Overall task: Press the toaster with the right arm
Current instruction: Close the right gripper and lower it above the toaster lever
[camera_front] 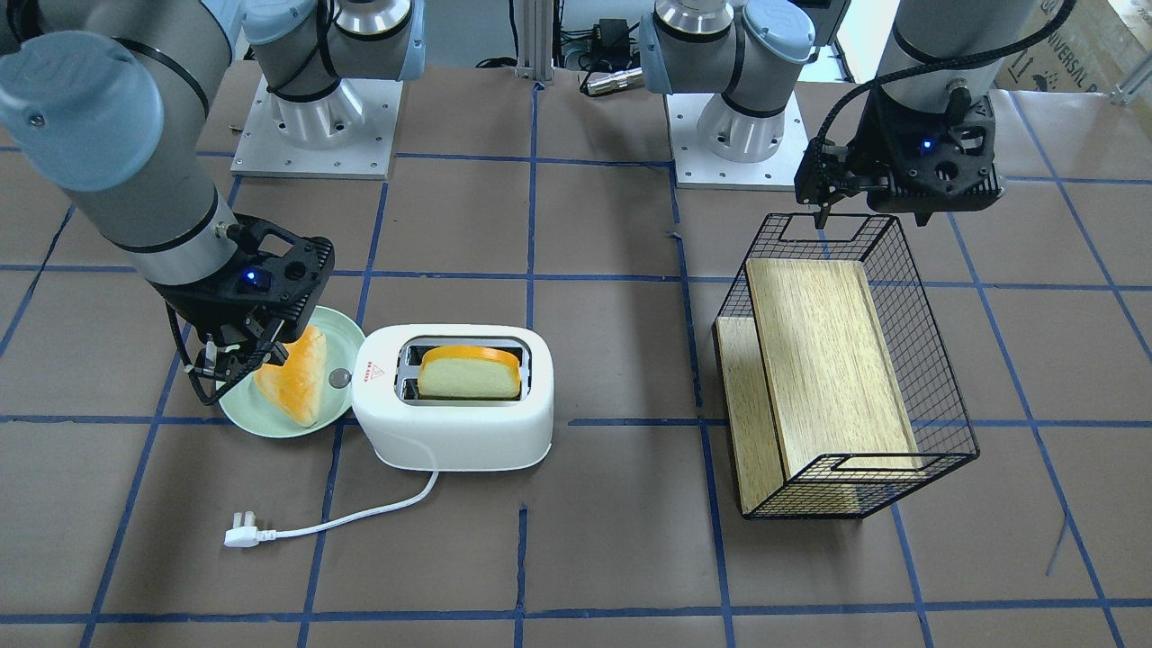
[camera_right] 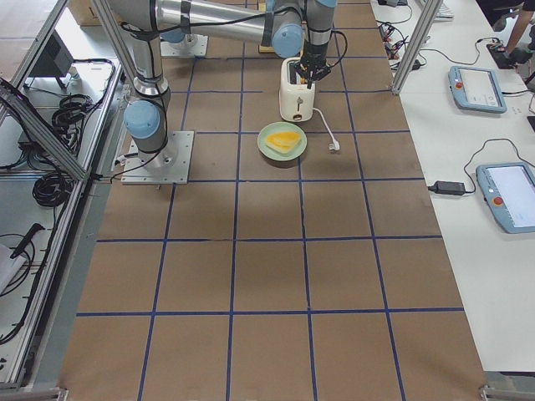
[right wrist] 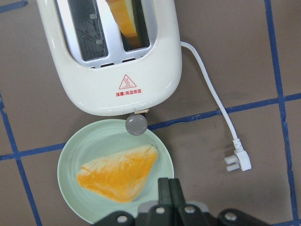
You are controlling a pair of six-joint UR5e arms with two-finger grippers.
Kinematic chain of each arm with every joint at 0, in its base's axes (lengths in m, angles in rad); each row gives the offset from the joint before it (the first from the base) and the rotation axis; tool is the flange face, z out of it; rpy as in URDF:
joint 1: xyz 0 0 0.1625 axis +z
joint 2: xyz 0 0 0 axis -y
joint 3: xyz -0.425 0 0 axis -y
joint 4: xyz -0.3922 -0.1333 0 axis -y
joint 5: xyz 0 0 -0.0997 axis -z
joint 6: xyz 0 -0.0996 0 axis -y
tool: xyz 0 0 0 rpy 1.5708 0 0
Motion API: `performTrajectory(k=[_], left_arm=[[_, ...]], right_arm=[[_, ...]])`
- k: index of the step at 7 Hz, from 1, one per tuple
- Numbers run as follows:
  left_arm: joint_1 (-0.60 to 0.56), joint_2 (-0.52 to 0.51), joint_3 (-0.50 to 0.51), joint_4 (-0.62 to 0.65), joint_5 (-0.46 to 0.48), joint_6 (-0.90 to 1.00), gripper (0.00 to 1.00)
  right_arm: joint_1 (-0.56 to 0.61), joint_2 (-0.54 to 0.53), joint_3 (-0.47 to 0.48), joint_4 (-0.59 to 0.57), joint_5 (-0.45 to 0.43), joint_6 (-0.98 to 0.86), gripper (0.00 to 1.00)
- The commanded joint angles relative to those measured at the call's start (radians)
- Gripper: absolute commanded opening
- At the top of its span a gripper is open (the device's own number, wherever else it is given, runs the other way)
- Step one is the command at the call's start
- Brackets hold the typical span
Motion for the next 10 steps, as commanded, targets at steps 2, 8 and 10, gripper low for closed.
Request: performTrajectory(k=[2,8,10], left_arm=[[0.000,0.000,0.000,0.000,0.000,0.000,1.00],[0.000,0.000,0.000,0.000,0.000,0.000,1.00],[0.000,0.000,0.000,-0.001,0.000,0.000,1.00]], right_arm=[[0.012,0.001,0.130,-0.154,0.001,-0.008,0.13],[0.040,0.019,0.173,-0.197,0.007,-0.018,0.13],[0.040,0.024,0.196,-0.199,0.007,-0.047,0.13]])
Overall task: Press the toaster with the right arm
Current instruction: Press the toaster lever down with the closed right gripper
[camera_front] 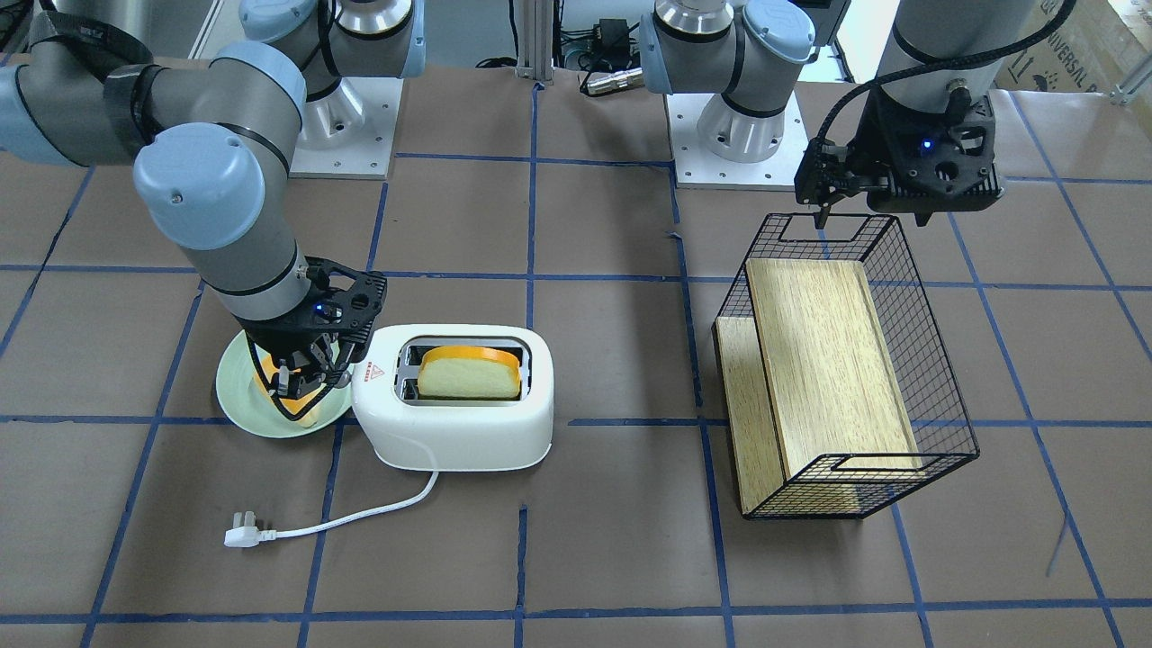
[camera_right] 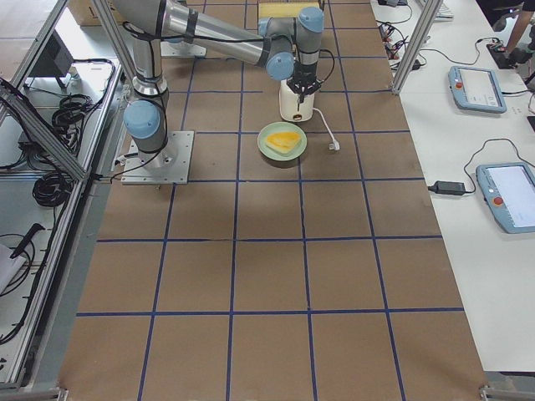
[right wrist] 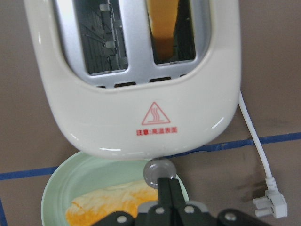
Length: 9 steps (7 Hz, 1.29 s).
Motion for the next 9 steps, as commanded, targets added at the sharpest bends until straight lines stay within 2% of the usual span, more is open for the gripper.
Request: performTrajectory(k=[1,6,9], left_arm=[[0.000,0.000,0.000,0.000,0.000,-0.001,1.00],[0.000,0.000,0.000,0.000,0.000,0.000,1.00],[0.000,0.000,0.000,0.000,0.000,0.000,1.00]], right_arm=[[0.001,0.003,0.034,-0.026,0.000,-0.021,0.13],[0.001,0.043,0.058,-0.092,0.003,-0.045,0.14],[-0.001,0.043,0.109,-0.170,0.000,-0.045,0.14]])
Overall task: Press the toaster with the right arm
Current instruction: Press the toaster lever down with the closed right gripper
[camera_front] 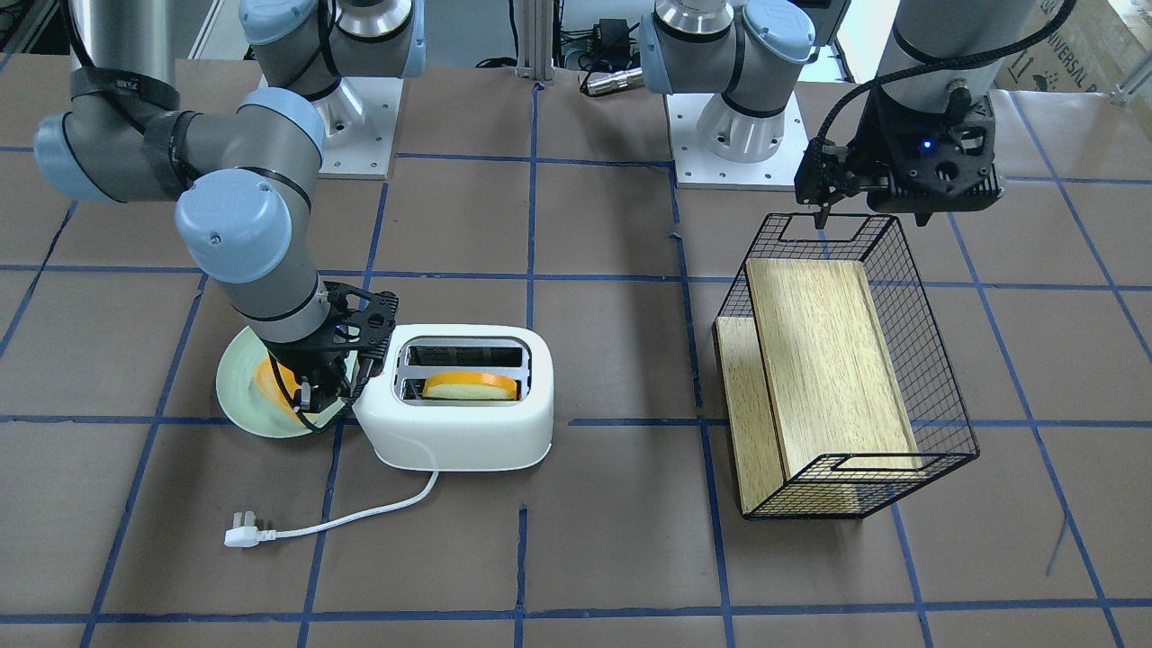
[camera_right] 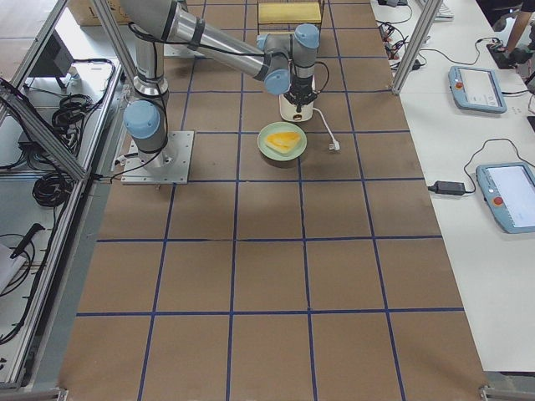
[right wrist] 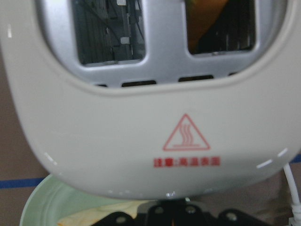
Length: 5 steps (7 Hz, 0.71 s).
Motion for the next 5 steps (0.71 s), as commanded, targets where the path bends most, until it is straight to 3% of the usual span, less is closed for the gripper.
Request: performTrajectory(k=[1,5], left_arm=[[0.000,0.000,0.000,0.000,0.000,0.001,1.00],[0.000,0.000,0.000,0.000,0.000,-0.001,1.00]], right_arm=[[-0.001,0.000,0.014,-0.022,0.000,0.001,0.14],[-0.001,-0.053,-0.037,0.013,0.005,0.018,0.14]])
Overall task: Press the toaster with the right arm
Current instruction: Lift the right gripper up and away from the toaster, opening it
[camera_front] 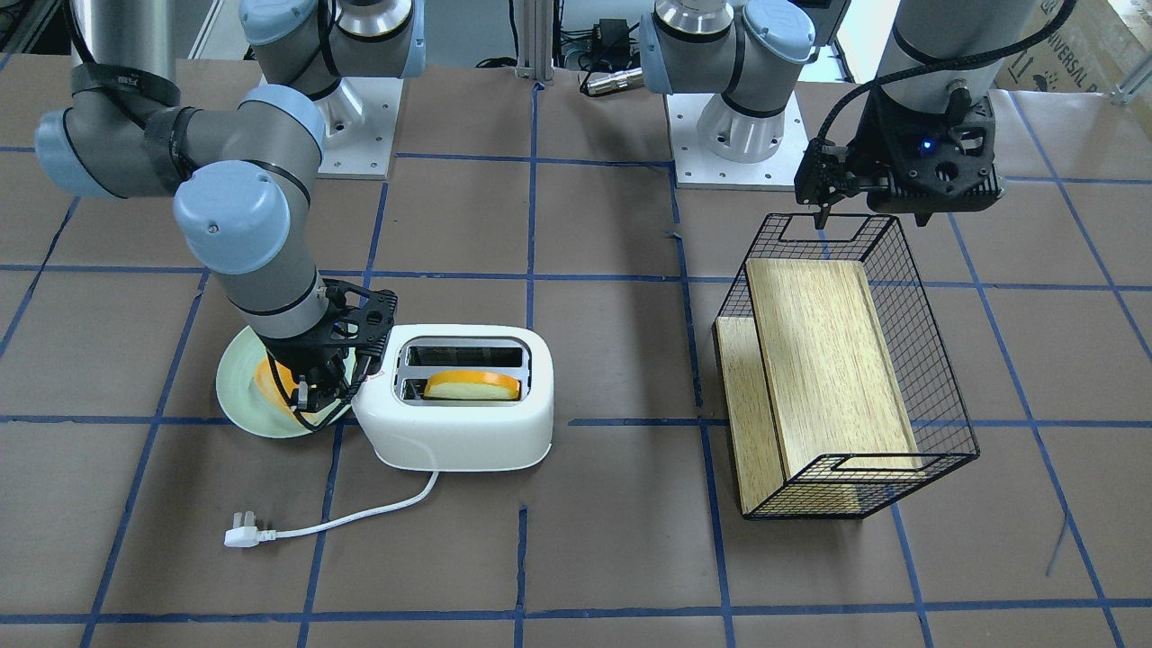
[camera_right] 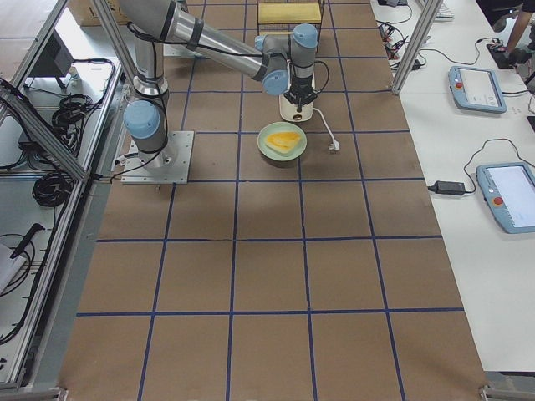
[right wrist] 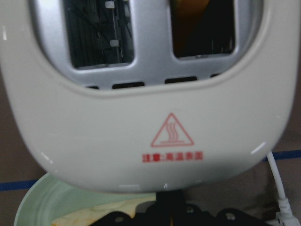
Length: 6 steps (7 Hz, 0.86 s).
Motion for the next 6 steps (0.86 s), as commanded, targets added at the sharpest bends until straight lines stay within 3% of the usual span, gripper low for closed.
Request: performTrajectory(k=[1,4,6], left_arm=[[0.000,0.000,0.000,0.000,0.000,-0.001,1.00],[0.000,0.000,0.000,0.000,0.000,0.001,1.00],[0.000,0.000,0.000,0.000,0.000,0.001,1.00]], right_arm=[[0.000,-0.068,-0.064,0.112,0.003,0.074,0.14],[-0.001,-0.090,-0.227,0.324,0.002,0.342,0.14],[-0.001,-0.090,-0.360,0.490,-0.001,0.650,0.16]])
